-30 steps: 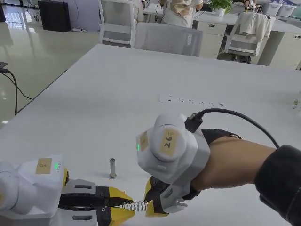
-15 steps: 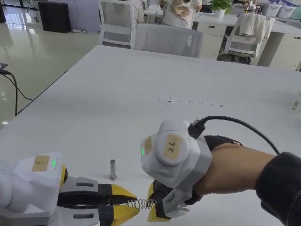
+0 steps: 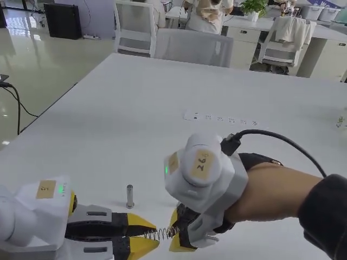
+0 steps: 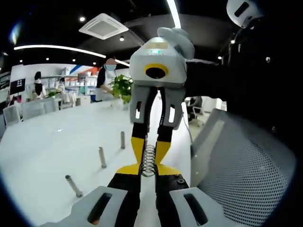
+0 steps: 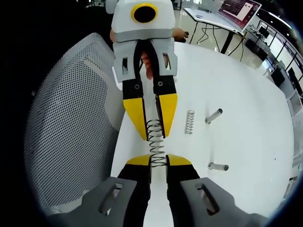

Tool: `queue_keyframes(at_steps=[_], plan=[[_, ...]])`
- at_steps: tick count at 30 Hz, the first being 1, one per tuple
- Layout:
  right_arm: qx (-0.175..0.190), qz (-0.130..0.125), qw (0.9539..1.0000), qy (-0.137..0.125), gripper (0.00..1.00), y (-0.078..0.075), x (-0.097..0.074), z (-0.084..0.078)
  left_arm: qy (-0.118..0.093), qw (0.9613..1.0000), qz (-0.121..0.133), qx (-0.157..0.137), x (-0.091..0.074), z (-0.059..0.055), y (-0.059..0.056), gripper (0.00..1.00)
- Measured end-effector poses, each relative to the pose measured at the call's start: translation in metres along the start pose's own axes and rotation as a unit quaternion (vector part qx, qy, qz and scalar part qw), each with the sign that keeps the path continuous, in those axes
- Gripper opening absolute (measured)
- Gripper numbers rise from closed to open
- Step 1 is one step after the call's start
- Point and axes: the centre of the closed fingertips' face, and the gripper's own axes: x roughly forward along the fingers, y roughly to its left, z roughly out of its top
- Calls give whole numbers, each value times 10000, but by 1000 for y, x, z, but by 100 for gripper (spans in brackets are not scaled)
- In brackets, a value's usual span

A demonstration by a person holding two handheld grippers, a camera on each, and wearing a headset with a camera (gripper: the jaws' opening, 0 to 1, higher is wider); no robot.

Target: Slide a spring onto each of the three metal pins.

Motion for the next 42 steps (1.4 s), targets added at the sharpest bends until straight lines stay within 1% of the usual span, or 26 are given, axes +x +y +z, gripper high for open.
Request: queue_keyframes(at_steps=[8,14,17,22,25,27,31,42], plan=[[6,23,10000,-19,9,3,-8,7,135,9999,-13,15,1,-6,0,3],[-33,30,10000,7,8,5,-13,11,192,9998,-27,40,1,-8,0,3],[-63,37,10000,-23,8,7,-15,15,199,9998,-45,56,1,-9,-1,3],[-71,56,9998,-170,8,9,-17,26,220,9997,-76,60,2,-10,-3,3],[0,76,9997,-230,8,9,-18,30,210,9997,-74,59,2,-10,-3,3],[183,118,9995,-207,8,9,-18,30,210,9997,-85,53,2,-10,-4,3],[225,116,9992,-324,8,10,-18,37,208,9997,-101,40,2,-10,-5,3],[152,112,9993,-324,8,10,-18,43,188,9997,-136,-3,3,-10,-5,3]])
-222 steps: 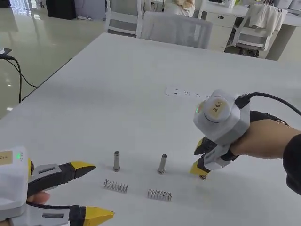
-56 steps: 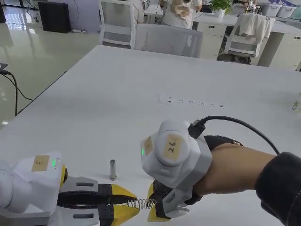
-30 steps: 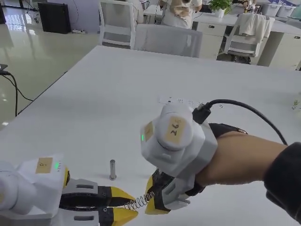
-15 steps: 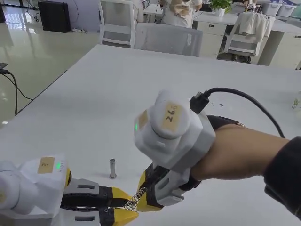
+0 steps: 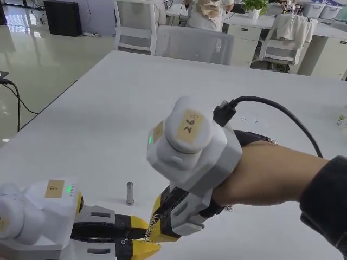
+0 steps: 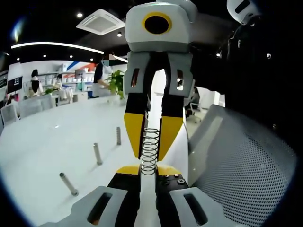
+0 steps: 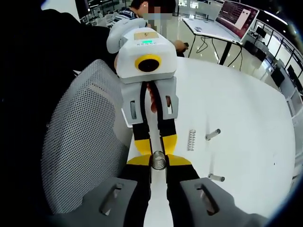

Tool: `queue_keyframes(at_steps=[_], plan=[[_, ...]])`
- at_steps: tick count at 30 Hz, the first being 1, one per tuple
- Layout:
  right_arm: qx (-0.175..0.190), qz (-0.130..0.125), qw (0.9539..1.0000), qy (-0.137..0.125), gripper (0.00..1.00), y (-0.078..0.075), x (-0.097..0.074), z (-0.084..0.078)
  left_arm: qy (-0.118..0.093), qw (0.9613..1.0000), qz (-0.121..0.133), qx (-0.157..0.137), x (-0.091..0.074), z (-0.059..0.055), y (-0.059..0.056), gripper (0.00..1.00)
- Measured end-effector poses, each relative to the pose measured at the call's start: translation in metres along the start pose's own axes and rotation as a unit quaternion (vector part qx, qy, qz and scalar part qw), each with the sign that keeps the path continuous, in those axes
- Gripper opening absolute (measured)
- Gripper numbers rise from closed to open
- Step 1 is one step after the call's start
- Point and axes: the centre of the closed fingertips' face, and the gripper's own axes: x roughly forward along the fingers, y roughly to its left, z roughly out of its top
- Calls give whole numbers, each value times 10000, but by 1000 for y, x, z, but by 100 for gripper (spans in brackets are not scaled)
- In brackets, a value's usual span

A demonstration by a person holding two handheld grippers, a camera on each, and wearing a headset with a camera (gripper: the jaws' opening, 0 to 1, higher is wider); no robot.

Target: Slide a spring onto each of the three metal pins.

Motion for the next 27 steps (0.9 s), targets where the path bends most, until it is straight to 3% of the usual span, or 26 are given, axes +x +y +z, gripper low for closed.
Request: queue_keyframes(at_steps=[15,27], plan=[[-37,-56,10000,44,8,-3,0,-2,-20,10000,48,-19,0,0,2,4],[64,-225,9995,200,8,-14,-4,-16,-41,9996,274,-106,-6,-4,11,17]])
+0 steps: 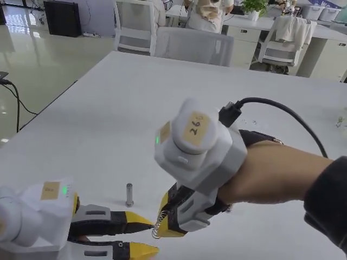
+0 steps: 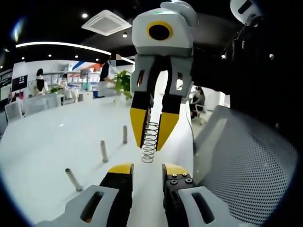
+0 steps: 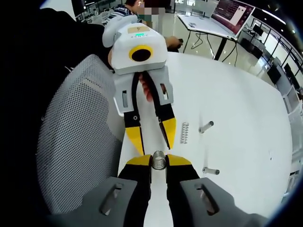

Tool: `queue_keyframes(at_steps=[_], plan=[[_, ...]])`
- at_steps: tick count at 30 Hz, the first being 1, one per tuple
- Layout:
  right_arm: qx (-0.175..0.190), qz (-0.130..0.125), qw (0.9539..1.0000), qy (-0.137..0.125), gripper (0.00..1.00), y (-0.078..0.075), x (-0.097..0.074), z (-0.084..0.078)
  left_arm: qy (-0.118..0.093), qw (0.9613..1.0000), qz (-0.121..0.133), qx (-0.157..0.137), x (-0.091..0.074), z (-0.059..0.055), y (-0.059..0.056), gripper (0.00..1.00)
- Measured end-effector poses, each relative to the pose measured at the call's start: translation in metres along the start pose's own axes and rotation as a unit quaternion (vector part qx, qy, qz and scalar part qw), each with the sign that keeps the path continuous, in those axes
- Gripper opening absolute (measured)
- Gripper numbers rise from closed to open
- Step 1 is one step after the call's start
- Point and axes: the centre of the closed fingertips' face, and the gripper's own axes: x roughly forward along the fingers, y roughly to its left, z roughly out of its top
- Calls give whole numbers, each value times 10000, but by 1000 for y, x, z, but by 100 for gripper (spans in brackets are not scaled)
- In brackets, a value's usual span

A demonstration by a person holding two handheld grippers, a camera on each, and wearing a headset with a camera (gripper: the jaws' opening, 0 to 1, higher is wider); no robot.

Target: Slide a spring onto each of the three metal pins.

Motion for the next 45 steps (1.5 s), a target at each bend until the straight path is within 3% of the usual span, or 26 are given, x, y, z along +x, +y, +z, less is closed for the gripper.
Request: queue_keyframes(at_steps=[17,33,45], plan=[[101,-107,9999,73,8,-8,-5,-11,-20,9988,466,-152,-14,-5,15,38],[203,-186,9995,131,8,-17,-12,-21,-65,9966,780,-268,-29,-9,25,45],[334,-380,9985,226,8,-36,-25,-34,-82,9956,884,-300,-32,-10,30,49]])
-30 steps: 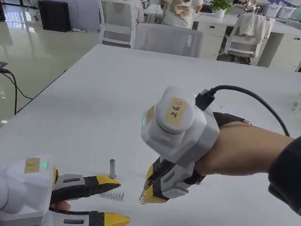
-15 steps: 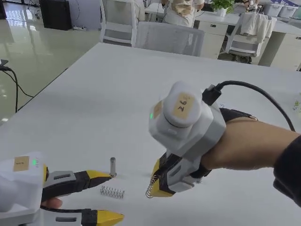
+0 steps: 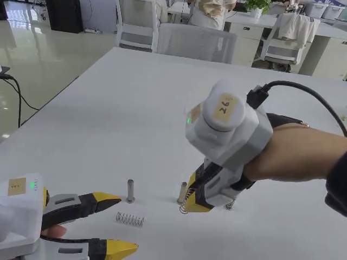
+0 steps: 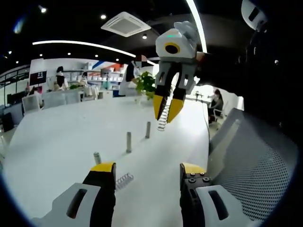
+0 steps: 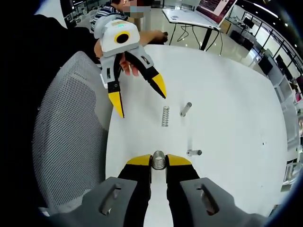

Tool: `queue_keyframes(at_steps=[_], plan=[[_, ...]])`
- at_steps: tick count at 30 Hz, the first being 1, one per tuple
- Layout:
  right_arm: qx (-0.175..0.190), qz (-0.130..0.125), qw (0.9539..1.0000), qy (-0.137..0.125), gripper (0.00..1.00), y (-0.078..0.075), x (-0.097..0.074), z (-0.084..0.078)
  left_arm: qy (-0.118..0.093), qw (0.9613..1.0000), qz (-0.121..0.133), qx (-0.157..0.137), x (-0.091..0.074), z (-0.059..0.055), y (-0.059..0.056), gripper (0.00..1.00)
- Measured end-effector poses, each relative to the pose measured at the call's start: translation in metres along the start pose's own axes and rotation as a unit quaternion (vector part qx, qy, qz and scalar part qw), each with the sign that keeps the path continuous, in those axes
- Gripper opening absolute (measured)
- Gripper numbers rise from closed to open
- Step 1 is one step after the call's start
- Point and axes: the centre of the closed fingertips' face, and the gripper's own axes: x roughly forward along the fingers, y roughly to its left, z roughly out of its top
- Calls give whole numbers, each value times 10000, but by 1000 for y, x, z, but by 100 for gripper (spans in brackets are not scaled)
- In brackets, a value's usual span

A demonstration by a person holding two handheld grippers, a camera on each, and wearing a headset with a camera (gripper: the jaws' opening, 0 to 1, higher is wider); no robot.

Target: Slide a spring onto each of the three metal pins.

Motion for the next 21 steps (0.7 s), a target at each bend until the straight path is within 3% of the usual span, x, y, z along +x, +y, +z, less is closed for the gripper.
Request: queue_keyframes(at_steps=[21], plan=[[80,-330,9989,327,8,-42,7,-19,37,10000,8,-12,-1,-3,-1,49]])
